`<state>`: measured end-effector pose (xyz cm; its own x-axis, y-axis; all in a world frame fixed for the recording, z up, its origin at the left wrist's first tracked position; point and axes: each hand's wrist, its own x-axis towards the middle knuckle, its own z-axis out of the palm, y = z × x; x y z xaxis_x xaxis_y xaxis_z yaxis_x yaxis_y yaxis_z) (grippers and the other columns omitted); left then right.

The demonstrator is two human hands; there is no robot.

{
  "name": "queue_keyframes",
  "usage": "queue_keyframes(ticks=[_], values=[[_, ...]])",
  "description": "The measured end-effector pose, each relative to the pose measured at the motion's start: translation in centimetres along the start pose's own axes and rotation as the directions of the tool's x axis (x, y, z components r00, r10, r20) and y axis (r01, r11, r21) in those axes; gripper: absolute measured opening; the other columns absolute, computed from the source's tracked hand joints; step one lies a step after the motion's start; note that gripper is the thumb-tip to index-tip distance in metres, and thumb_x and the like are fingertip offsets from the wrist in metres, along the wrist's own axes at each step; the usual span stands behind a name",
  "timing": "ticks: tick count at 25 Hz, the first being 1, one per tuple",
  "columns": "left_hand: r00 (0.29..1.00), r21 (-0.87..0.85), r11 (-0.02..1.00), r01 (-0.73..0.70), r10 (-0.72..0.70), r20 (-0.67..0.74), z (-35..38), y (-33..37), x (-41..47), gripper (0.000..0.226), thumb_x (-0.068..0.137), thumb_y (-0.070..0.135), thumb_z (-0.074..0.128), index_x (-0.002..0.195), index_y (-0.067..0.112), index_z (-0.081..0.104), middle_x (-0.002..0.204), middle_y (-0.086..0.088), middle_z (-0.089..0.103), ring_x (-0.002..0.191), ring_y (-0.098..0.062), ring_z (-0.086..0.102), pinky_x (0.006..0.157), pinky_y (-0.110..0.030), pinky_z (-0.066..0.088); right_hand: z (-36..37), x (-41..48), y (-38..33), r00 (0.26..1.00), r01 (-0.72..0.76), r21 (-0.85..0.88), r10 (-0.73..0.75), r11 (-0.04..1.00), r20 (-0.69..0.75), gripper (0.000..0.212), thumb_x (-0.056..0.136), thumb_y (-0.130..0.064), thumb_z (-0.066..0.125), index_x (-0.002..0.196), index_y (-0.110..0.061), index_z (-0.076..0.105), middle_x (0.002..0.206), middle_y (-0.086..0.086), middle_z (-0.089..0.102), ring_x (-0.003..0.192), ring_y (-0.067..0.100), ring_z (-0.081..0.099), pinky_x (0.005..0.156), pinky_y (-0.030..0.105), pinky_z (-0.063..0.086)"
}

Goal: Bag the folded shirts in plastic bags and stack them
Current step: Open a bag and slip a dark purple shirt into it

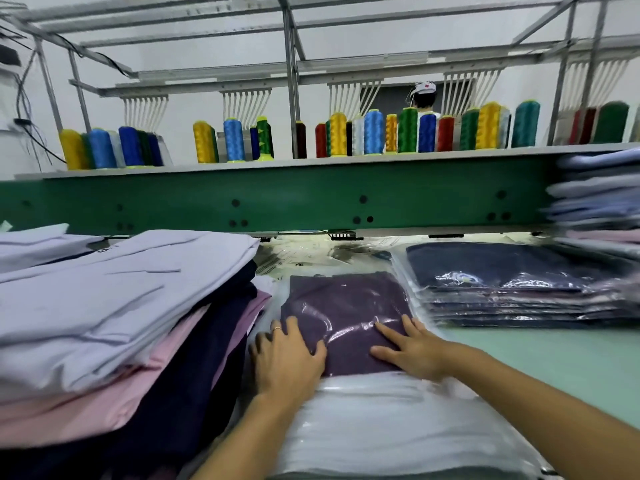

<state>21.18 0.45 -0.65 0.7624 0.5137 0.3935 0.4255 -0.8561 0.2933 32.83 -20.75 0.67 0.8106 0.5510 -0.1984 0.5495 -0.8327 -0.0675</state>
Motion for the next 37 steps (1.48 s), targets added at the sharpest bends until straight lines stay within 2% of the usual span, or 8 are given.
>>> queue_keyframes(ticks=[4, 10, 13, 16, 20, 27, 32, 37], values=[[0.995, -0.525, 0.850, 0.047, -0.084, -0.047, -1.3, -2.1, 0.8, 0.056, 0.086, 0.038, 0.069, 0.134, 0.022, 0.044, 0.133, -0.003, 0.054, 0.110, -0.023, 0.059, 0.090, -0.036, 0.050, -0.4, 0.1, -0.1, 0.998, -0.054, 0.076, 0.056, 0.996, -0.035, 0.072, 0.097, -0.074, 0.025, 0.159, -0.043, 0.005, 0.168, 0.012, -0.008, 0.154, 0.034, -0.013, 0.124, 0.048, 0.003], [0.919, -0.908, 0.164, 0.385, -0.156, 0.362, -4.1, -3.0, 2.1, 0.033, 0.084, 0.022, 0.076, 0.110, 0.007, 0.062, 0.090, -0.004, 0.069, 0.078, -0.020, 0.070, 0.064, -0.030, 0.054, -2.0, -1.6, -0.9, 0.932, 0.159, 0.131, -0.105, 0.978, -0.347, 0.061, 0.093, -0.051, 0.060, 0.149, -0.033, 0.044, 0.142, 0.000, 0.050, 0.130, 0.021, 0.048, 0.110, 0.039, 0.041], [0.842, -0.836, 0.112, 0.538, -0.014, 0.540, -5.0, -2.9, 1.3, 0.016, 0.084, 0.026, 0.069, 0.079, 0.011, 0.066, 0.065, -0.002, 0.060, 0.049, -0.017, 0.058, 0.053, -0.030, 0.046, -2.8, -3.4, -3.0, 0.866, 0.398, 0.257, -0.268, 0.881, -0.422, 0.033, 0.088, -0.041, 0.071, 0.120, -0.037, 0.064, 0.113, -0.013, 0.063, 0.103, 0.003, 0.059, 0.094, 0.032, 0.050], [0.720, -0.727, 0.195, 0.658, 0.121, 0.684, -5.8, -2.6, 0.4, 0.020, 0.082, 0.029, 0.069, 0.094, 0.014, 0.063, 0.088, -0.007, 0.051, 0.047, -0.013, 0.044, 0.040, -0.024, 0.042, -2.5, -4.4, -6.0, 0.795, 0.509, 0.219, -0.358, 0.832, -0.490, 0.010, 0.090, -0.039, 0.067, 0.099, -0.035, 0.065, 0.093, -0.014, 0.065, 0.085, 0.004, 0.061, 0.077, 0.032, 0.055], [0.596, -0.656, 0.274, 0.703, 0.276, 0.754, -7.0, -2.4, -0.4, 0.012, 0.087, 0.022, 0.068, 0.078, 0.017, 0.062, 0.064, 0.000, 0.045, 0.039, -0.005, 0.026, 0.034, -0.016, 0.028, -2.1, -4.8, -8.4, 0.701, 0.548, 0.136, -0.364, 0.825, -0.613, 0.006, 0.092, -0.029, 0.059, 0.095, -0.034, 0.057, 0.084, -0.013, 0.064, 0.076, 0.006, 0.058, 0.065, 0.030, 0.050], [0.776, -0.756, -0.199, 0.623, 0.279, 0.566, -6.0, -0.9, -0.5, 0.018, 0.096, 0.003, 0.054, 0.079, 0.004, 0.059, 0.058, 0.003, 0.034, 0.035, -0.002, 0.029, 0.032, -0.012, 0.031, -1.9, -6.0, -10.9, 0.478, 0.580, -0.090, -0.428, 0.809, -0.767, 0.021, 0.098, -0.053, 0.048, 0.104, -0.034, 0.056, 0.092, -0.016, 0.059, 0.080, 0.003, 0.053, 0.060, 0.029, 0.048], [0.829, -0.809, -0.190, 0.557, 0.188, 0.527, -5.5, -0.4, -0.8, 0.037, 0.090, 0.001, 0.059, 0.055, 0.012, 0.055, 0.055, 0.003, 0.033, 0.037, -0.002, 0.027, 0.033, -0.013, 0.026, -1.8, -5.7, -11.2, 0.287, 0.407, -0.366, -0.497, 0.837, -0.819, 0.022, 0.103, -0.037, 0.054, 0.093, -0.026, 0.070, 0.075, -0.009, 0.060, 0.064, 0.014, 0.050, 0.044, 0.035, 0.045], [0.827, -0.741, -0.377, 0.555, 0.157, 0.540, -5.5, -0.3, -0.2, 0.033, 0.090, -0.003, 0.057, 0.060, 0.009, 0.054, 0.054, 0.005, 0.031, 0.035, -0.002, 0.027, 0.032, -0.013, 0.027, -2.4, -5.5, -10.6, 0.360, 0.450, -0.321, -0.498, 0.833, -0.789, 0.024, 0.104, -0.037, 0.048, 0.097, -0.025, 0.068, 0.085, -0.008, 0.062, 0.068, 0.016, 0.054, 0.048, 0.036, 0.045]])
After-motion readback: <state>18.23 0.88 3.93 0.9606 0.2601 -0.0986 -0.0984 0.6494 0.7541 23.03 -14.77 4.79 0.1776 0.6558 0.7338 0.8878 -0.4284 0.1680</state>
